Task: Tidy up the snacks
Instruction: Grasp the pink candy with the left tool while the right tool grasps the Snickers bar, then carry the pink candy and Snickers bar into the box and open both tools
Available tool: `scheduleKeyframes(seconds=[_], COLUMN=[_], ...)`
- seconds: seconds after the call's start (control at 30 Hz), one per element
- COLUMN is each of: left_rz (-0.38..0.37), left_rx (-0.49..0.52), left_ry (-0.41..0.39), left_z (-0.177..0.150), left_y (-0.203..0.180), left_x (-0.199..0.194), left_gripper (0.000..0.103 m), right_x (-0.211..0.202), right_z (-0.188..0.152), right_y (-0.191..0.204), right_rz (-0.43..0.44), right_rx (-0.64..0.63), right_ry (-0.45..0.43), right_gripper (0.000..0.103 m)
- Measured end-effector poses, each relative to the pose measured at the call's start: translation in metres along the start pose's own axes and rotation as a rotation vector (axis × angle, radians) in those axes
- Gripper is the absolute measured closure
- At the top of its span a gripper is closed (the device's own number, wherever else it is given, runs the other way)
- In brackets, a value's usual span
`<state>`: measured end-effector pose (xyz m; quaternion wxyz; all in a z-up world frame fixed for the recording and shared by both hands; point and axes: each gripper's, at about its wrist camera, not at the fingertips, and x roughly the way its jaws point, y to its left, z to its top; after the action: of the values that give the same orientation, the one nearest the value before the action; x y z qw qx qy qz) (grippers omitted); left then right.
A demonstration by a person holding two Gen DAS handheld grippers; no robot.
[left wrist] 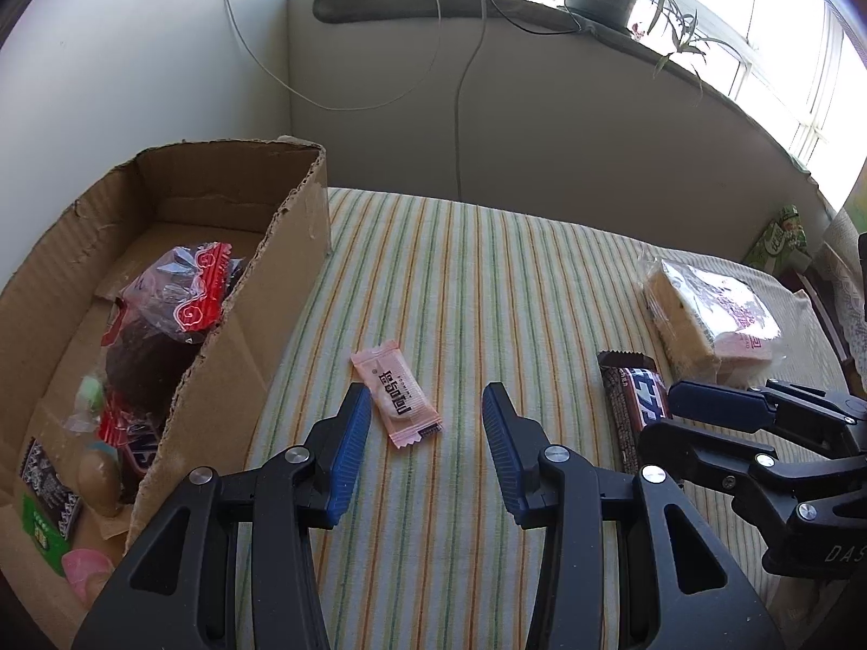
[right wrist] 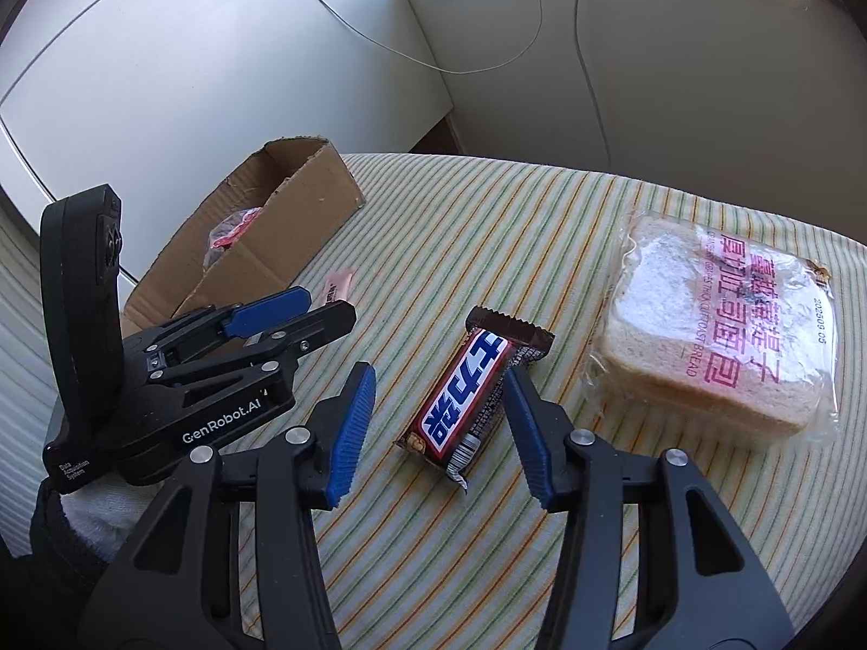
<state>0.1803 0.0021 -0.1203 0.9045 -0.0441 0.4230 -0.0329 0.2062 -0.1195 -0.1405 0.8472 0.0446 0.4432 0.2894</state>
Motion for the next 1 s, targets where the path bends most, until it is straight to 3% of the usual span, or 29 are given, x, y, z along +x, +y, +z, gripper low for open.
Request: scheduleKeyframes(seconds=[0.13,0.47,0.53,1.0], left_rz=[0.001,0.002,0.002,-0.041], left_rx=[0.012,0.016,0.018,0.035], left_ry=[0.019,0.024,0.022,-0.021], left_z=[0.004,0.011,0.012,-0.001], left_y=[-0.002,-0.006,-0.008,-0.007], left_x=[0.012,0.026,0.027,-0.006], left_gripper=[0.064,0.084,0.084,0.085], right_x=[0.009,0.03,0.03,0.002], right_z=[0.003,0.005,0.004,-0.004], right_y=[0.003,0.013,0.014,0.011], right_rz=[-0.046,-0.147,-0.156,-0.117], right_rx=[-0.01,-0.073,-0.083,-0.058], right_ry=[0.013,0.041,0.039,0.015], right_gripper=[0.055,0.064,0.072,0.073])
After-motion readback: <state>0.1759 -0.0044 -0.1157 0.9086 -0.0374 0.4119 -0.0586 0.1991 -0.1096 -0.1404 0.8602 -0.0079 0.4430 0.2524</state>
